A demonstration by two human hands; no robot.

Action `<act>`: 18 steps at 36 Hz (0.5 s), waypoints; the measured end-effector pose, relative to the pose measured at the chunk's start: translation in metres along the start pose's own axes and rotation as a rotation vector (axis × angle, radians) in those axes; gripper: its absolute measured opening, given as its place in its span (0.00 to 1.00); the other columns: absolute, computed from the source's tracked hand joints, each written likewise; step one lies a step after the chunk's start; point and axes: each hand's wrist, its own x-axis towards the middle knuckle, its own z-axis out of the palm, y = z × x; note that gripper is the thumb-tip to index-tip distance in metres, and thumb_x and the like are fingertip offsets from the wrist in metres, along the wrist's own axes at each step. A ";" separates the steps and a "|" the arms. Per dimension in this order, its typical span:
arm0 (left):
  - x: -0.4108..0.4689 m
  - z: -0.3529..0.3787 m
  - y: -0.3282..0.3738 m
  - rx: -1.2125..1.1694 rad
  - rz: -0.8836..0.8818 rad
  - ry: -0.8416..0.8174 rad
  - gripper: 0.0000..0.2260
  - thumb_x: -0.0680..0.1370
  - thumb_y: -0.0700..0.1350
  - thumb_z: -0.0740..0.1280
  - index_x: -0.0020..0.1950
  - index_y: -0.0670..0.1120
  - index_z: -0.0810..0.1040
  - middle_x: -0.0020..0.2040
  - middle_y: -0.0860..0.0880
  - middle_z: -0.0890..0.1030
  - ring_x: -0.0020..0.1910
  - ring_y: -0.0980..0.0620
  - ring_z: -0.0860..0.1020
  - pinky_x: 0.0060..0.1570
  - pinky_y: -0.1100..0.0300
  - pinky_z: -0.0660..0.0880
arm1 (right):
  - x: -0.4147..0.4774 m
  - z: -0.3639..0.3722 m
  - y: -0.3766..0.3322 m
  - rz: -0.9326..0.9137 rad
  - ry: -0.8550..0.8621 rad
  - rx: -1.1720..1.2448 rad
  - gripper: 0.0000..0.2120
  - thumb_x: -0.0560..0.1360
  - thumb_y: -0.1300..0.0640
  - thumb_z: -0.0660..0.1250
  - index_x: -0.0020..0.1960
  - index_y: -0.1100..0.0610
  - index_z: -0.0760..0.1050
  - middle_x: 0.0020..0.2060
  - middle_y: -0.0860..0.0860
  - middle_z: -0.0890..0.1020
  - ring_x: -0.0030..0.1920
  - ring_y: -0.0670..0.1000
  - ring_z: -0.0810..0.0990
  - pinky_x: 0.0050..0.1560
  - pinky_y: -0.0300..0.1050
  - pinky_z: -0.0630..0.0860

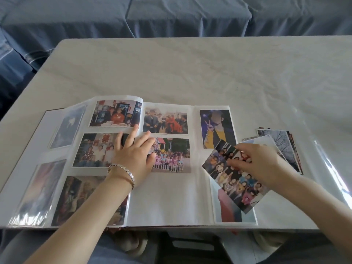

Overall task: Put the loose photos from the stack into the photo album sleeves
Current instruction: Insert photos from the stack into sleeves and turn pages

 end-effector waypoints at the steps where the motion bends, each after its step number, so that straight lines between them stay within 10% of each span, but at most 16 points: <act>1: 0.000 0.000 0.000 -0.001 -0.002 -0.003 0.19 0.81 0.51 0.53 0.72 0.55 0.63 0.76 0.58 0.56 0.76 0.53 0.43 0.68 0.49 0.34 | -0.001 -0.005 0.000 0.001 0.014 -0.038 0.17 0.70 0.44 0.70 0.55 0.50 0.76 0.33 0.40 0.75 0.33 0.40 0.76 0.30 0.40 0.75; 7: 0.000 0.000 0.001 -0.009 -0.008 0.005 0.19 0.80 0.51 0.54 0.72 0.55 0.64 0.76 0.58 0.57 0.76 0.53 0.43 0.68 0.49 0.35 | -0.006 -0.013 -0.010 -0.061 -0.001 -0.294 0.23 0.72 0.41 0.67 0.62 0.53 0.72 0.41 0.54 0.81 0.38 0.52 0.80 0.36 0.47 0.78; 18: 0.000 -0.001 0.002 -0.024 -0.002 0.029 0.18 0.80 0.50 0.57 0.70 0.53 0.67 0.75 0.57 0.60 0.76 0.52 0.46 0.68 0.50 0.35 | -0.003 0.009 -0.022 -0.198 -0.127 -0.347 0.15 0.75 0.41 0.61 0.54 0.51 0.71 0.39 0.46 0.77 0.36 0.46 0.77 0.30 0.34 0.71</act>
